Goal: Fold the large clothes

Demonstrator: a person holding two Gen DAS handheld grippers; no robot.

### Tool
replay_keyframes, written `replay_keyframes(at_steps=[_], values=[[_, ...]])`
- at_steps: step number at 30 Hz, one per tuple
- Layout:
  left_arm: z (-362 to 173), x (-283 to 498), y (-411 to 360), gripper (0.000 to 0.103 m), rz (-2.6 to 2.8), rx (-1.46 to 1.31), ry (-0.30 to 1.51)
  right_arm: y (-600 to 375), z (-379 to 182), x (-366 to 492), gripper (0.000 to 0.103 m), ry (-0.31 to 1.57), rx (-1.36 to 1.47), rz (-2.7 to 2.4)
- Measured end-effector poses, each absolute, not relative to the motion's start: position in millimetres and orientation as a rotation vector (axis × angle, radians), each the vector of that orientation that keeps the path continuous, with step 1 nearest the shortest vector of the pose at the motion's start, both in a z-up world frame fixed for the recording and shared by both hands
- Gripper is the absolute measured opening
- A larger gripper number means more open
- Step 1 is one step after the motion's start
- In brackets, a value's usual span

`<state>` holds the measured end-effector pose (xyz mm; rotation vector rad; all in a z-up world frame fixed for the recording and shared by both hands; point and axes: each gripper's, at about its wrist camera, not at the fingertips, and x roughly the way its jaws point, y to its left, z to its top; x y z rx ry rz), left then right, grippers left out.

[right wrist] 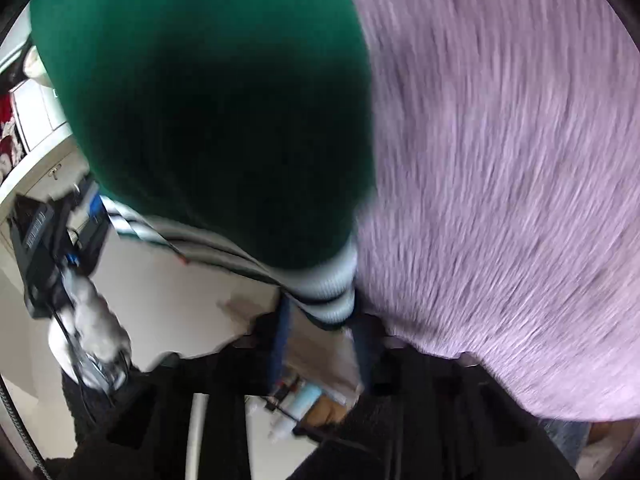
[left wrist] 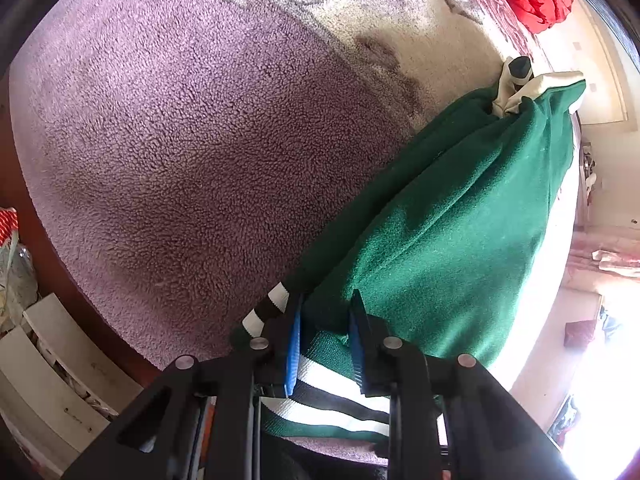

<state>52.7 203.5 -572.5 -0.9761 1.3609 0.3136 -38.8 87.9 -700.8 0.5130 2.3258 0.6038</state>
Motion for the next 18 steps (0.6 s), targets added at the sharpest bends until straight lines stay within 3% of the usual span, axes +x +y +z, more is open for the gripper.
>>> replay_keyframes(at_steps=[3, 7, 11, 12, 15, 18], values=[[-562.4, 47.9, 206.7, 0.023, 0.292, -1.033, 1.36, 59.6, -685.8, -25.4, 0.017, 2.279, 0.666, 0.573], [-541.8, 41.0, 201.8, 0.026, 0.267, -1.02, 1.386, 31.6, -656.0, 13.9, 0.068, 2.097, 0.695, 0.578], [-516.5, 33.8, 201.6, 0.029, 0.275, -1.055, 1.397, 15.5, -646.8, 49.5, 0.069, 2.031, 0.779, 0.545], [-505.1, 37.3, 200.9, 0.032, 0.277, -1.048, 1.388, 12.1, -645.1, 57.6, 0.069, 2.01, 0.796, 0.531], [-479.7, 67.8, 197.4, 0.061, 0.246, -0.98, 1.355, 20.5, -637.6, 81.1, 0.069, 1.94, 0.796, 0.516], [-469.2, 131.5, 196.1, 0.063, 0.174, -0.947, 1.295, 22.4, -626.7, 107.9, 0.069, 1.871, 0.811, 0.482]])
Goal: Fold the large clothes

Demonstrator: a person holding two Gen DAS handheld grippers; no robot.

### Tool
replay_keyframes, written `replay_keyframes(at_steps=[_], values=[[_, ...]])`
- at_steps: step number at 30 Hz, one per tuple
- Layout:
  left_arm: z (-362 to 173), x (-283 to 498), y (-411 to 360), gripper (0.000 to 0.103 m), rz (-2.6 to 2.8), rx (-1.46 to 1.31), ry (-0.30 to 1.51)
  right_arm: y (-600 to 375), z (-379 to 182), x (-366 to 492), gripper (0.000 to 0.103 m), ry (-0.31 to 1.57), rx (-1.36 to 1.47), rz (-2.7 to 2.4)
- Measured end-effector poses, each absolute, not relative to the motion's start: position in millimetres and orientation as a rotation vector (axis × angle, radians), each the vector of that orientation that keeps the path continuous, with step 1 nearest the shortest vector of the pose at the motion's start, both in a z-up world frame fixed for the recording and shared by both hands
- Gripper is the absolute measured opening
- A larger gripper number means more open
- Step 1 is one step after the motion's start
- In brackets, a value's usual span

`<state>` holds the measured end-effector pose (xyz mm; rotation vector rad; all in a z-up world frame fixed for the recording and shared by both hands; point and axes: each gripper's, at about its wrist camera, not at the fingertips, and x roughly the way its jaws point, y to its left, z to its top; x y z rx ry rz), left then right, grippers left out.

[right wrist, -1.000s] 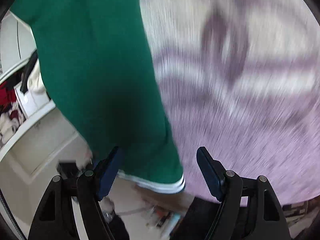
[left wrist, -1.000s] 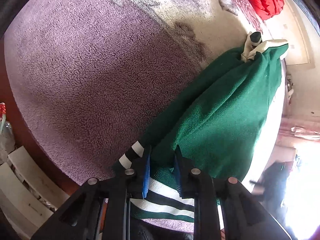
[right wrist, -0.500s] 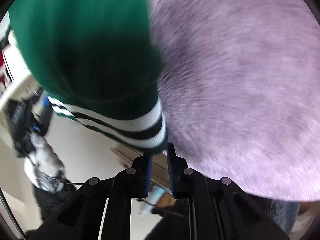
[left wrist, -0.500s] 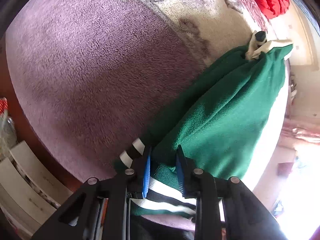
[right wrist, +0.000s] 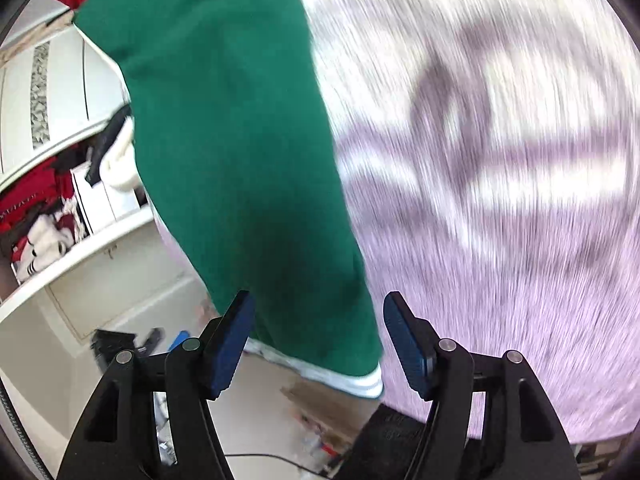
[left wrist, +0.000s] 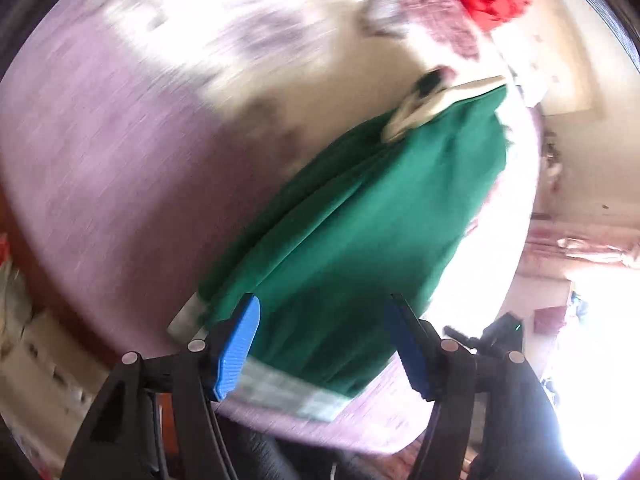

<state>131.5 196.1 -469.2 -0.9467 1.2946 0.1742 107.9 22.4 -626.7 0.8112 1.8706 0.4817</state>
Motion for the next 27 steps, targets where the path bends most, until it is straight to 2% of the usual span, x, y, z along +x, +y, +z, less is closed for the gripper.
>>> replay_keyframes(at_steps=[7, 11, 14, 15, 16, 17, 20, 24, 27], values=[[-463.8, 351.2, 155.6, 0.063, 0.005, -0.615, 1.214, -17.1, -616.4, 196.0, 0.069, 1.749, 0.847, 0.37], [-493.7, 461.9, 132.0, 0.063, -0.085, -0.442, 1.245, -40.0, -622.8, 242.8, 0.069, 1.705, 0.829, 0.293], [-522.2, 513.0, 121.2, 0.06, -0.105, -0.347, 1.281, -48.2, -632.6, 262.4, 0.069, 1.676, 0.87, 0.223], [-524.5, 519.9, 122.5, 0.045, -0.124, -0.353, 1.269, -52.4, -635.2, 267.8, 0.069, 1.667, 0.885, 0.194], [-526.5, 523.8, 125.2, 0.015, -0.139, -0.358, 1.254, -56.2, -636.6, 272.1, 0.069, 1.655, 0.903, 0.168], [-527.0, 523.1, 130.3, 0.008, -0.16, -0.375, 1.252, -59.0, -637.7, 275.0, 0.069, 1.641, 0.922, 0.153], [-524.6, 525.3, 155.5, 0.006, -0.182, -0.432, 1.204, -79.4, -638.7, 277.2, 0.069, 1.615, 0.985, 0.111], [-574.1, 537.4, 203.0, 0.007, -0.158, -0.56, 1.309, -80.4, -636.6, 261.4, 0.069, 1.622, 1.006, 0.074], [-589.9, 536.1, 209.2, 0.014, -0.224, -0.662, 1.359, -81.8, -628.8, 240.4, 0.069, 1.645, 0.999, 0.062]])
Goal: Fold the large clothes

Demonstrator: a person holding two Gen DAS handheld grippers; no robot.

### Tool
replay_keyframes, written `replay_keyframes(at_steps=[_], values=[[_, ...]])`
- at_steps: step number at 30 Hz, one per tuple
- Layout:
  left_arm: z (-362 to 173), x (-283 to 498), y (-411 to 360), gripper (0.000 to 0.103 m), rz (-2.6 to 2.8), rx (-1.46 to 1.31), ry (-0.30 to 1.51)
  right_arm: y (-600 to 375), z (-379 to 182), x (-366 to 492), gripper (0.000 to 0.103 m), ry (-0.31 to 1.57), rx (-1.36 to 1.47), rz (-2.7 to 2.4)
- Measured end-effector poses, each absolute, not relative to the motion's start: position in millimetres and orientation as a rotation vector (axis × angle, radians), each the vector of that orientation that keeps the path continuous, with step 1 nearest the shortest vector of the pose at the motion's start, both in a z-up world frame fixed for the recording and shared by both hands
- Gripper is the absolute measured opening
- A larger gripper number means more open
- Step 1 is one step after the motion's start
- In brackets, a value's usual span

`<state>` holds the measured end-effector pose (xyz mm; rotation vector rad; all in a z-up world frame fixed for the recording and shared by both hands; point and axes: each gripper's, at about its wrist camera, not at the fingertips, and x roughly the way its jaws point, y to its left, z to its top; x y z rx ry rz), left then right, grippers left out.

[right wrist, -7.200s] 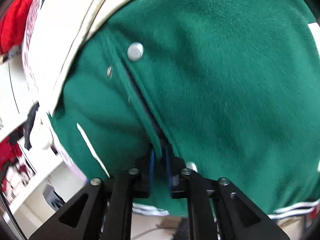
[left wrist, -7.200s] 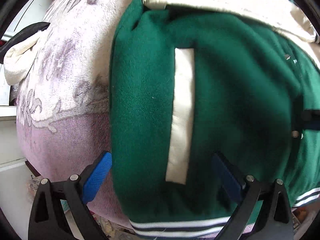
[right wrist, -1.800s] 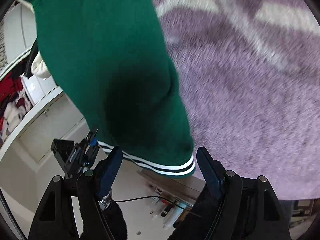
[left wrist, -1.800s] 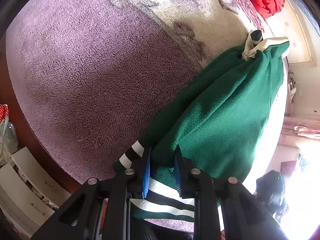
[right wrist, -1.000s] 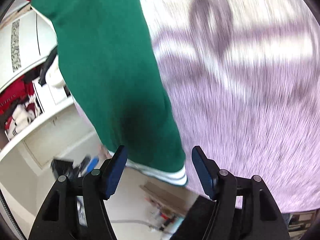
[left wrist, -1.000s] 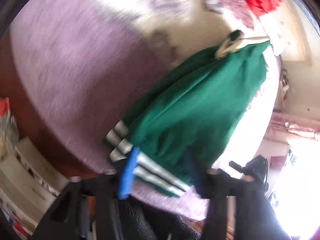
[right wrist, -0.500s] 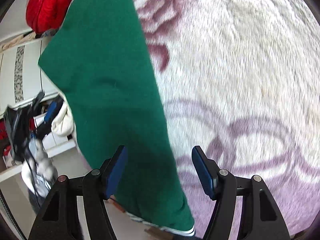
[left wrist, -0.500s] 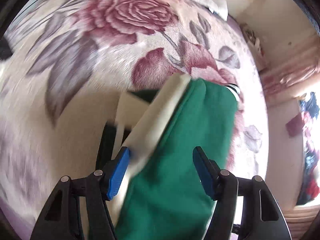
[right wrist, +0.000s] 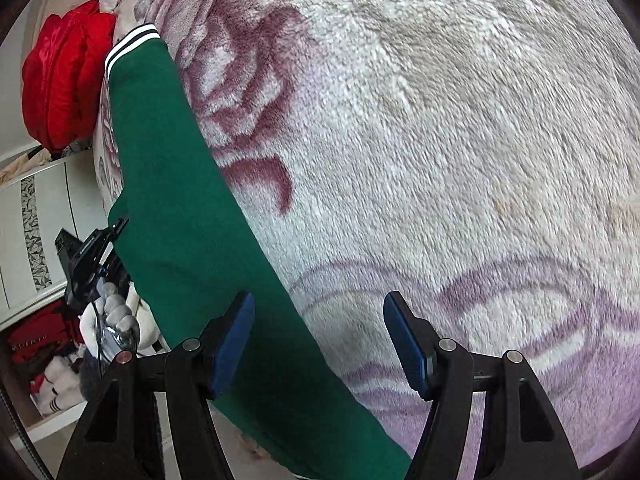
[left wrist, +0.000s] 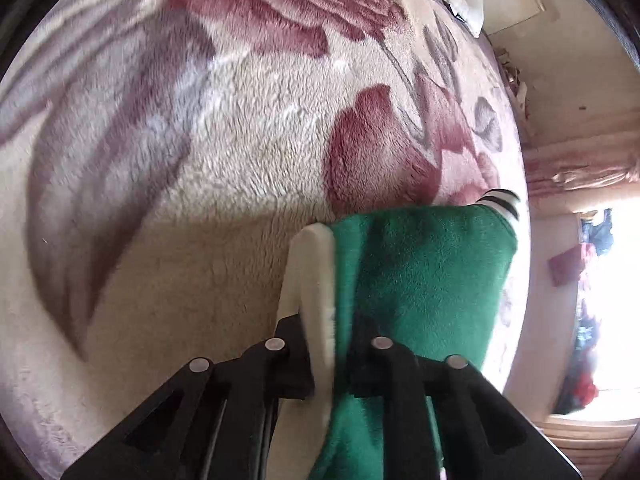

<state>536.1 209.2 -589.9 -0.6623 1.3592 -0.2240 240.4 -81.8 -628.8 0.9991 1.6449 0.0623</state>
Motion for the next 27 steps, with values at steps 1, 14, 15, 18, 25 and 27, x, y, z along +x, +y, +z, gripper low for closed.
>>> replay_keyframes(at_steps=[1, 14, 15, 18, 25, 27], values=[[-586.7, 530.5, 209.1, 0.02, -0.265, -0.708, 1.363, -81.7, -624.4, 231.0, 0.069, 1.657, 0.995, 0.061], [-542.7, 288.5, 215.4, 0.051, -0.347, -0.721, 1.471, -14.0, -658.0, 107.6, 0.069, 1.856, 0.937, 0.32], [-553.9, 261.3, 209.8, 0.051, -0.325, -0.705, 1.519, -4.6, -664.4, 102.5, 0.069, 1.877, 0.909, 0.349], [-583.9, 202.3, 194.5, 0.051, -0.262, -0.664, 1.641, 37.0, -675.2, 85.6, 0.058, 1.977, 0.763, 0.391], [-581.7, 126.8, 176.7, 0.051, -0.173, -0.627, 1.625, 21.6, -654.9, 70.6, 0.058, 1.941, 0.823, 0.325], [-576.7, 122.0, 174.9, 0.049, -0.151, -0.621, 1.573, 12.2, -650.1, 72.2, 0.058, 1.921, 0.851, 0.314]])
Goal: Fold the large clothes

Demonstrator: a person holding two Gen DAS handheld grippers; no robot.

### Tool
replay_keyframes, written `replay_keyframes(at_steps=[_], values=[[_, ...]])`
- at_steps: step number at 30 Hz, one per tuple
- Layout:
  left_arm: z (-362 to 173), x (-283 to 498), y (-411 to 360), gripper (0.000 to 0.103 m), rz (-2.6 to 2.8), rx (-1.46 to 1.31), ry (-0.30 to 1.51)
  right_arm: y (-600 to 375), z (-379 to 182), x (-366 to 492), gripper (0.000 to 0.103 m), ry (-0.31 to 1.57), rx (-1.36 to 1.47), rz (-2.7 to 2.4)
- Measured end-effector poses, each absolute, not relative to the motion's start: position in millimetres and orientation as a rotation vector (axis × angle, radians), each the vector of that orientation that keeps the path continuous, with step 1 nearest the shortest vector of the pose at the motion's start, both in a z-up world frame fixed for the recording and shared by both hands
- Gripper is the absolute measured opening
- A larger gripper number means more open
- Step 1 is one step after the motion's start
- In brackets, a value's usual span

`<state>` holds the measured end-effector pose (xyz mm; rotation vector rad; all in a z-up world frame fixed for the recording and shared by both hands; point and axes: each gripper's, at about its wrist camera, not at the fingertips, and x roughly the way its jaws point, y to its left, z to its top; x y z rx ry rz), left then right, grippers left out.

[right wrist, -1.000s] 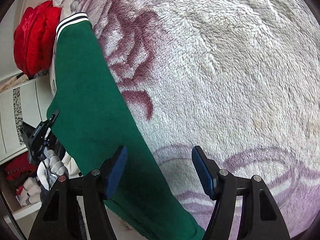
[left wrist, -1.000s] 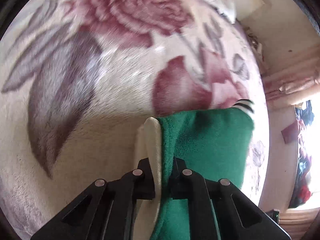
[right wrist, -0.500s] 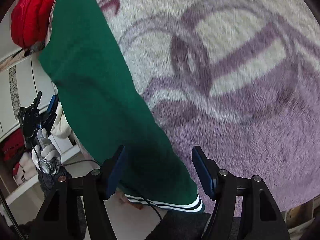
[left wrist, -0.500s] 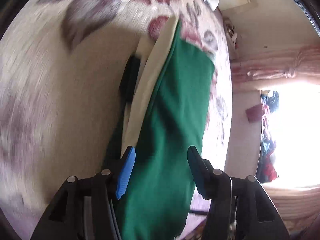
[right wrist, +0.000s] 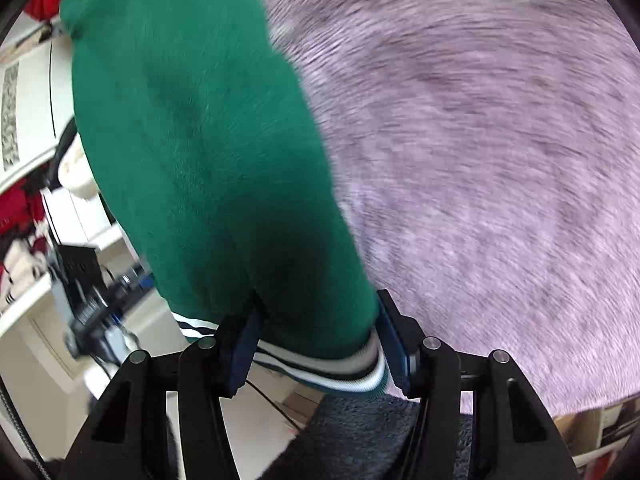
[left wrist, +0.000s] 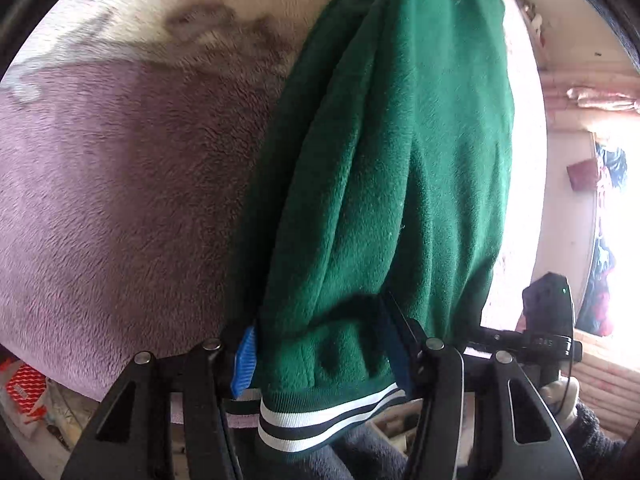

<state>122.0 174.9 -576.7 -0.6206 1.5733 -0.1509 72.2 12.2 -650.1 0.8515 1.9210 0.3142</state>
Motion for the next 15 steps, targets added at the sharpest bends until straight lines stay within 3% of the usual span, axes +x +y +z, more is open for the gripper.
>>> replay_keyframes(at_steps=[2, 3, 8, 12, 15], values=[[-571.0, 122.0, 172.4, 0.017, -0.123, -0.599, 1.524, 11.9, -648.5, 75.5, 0.058, 1.915, 0.861, 0.33], [-565.1, 121.3, 172.9, 0.007, -0.123, -0.591, 1.507, 13.7, -647.2, 76.7, 0.058, 1.919, 0.834, 0.328], [-530.6, 132.6, 189.1, 0.007, -0.151, -0.634, 1.39, 34.1, -632.3, 79.7, 0.048, 1.9, 0.693, 0.373], [-574.9, 119.7, 192.9, 0.011, -0.109, -0.624, 1.508, 43.1, -633.3, 87.6, 0.049, 1.927, 0.643, 0.364], [-595.7, 112.5, 205.0, 0.014, -0.117, -0.861, 1.506, 52.5, -634.1, 69.6, 0.05, 1.946, 0.723, 0.346]])
